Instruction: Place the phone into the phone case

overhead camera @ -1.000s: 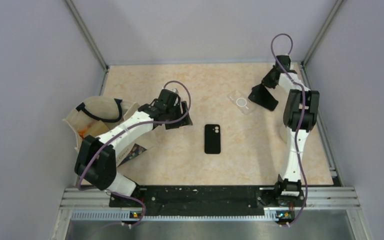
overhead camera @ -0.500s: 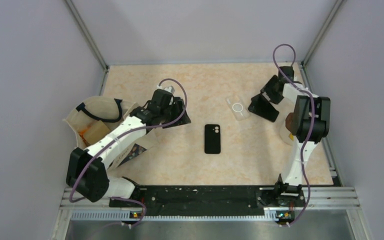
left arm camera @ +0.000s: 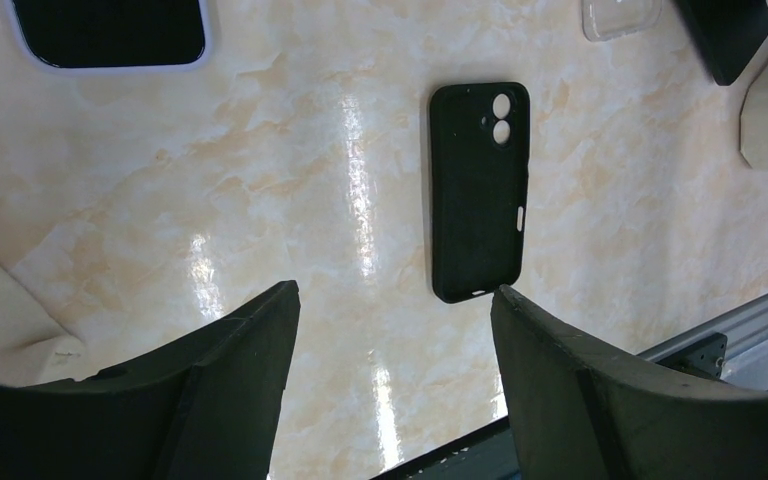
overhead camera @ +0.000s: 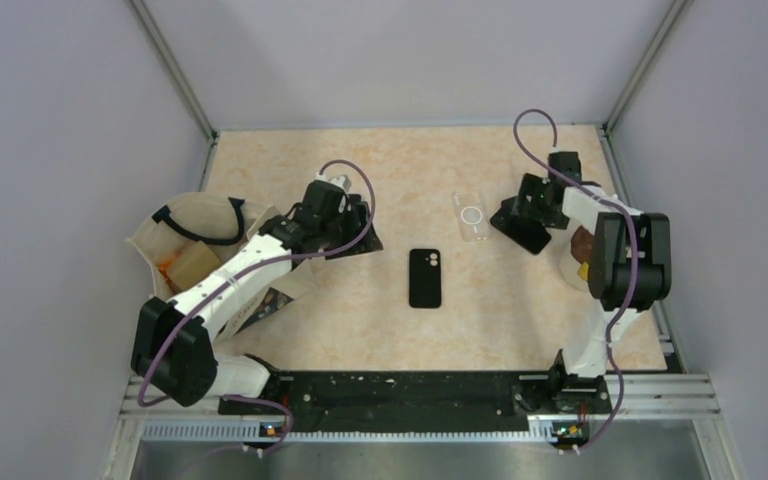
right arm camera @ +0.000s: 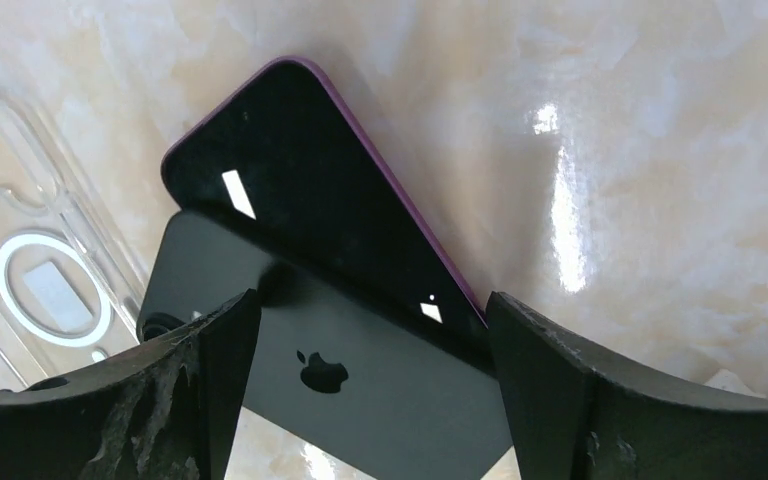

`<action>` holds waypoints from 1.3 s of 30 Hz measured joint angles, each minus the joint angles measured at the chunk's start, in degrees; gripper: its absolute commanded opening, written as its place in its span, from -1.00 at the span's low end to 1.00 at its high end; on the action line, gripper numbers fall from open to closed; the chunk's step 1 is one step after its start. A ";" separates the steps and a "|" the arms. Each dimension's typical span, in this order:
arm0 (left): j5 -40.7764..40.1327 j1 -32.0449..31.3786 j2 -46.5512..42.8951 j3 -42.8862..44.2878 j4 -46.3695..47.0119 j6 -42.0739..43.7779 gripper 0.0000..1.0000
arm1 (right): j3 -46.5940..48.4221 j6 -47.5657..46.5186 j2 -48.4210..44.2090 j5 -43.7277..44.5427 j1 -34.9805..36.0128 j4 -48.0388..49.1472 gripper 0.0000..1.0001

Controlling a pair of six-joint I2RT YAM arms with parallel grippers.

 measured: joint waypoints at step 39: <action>2.97 0.00 -1.60 -0.26 -0.04 0.44 0.51 | 2.38 -12.07 0.35 9.01 9.88 -3.78 0.75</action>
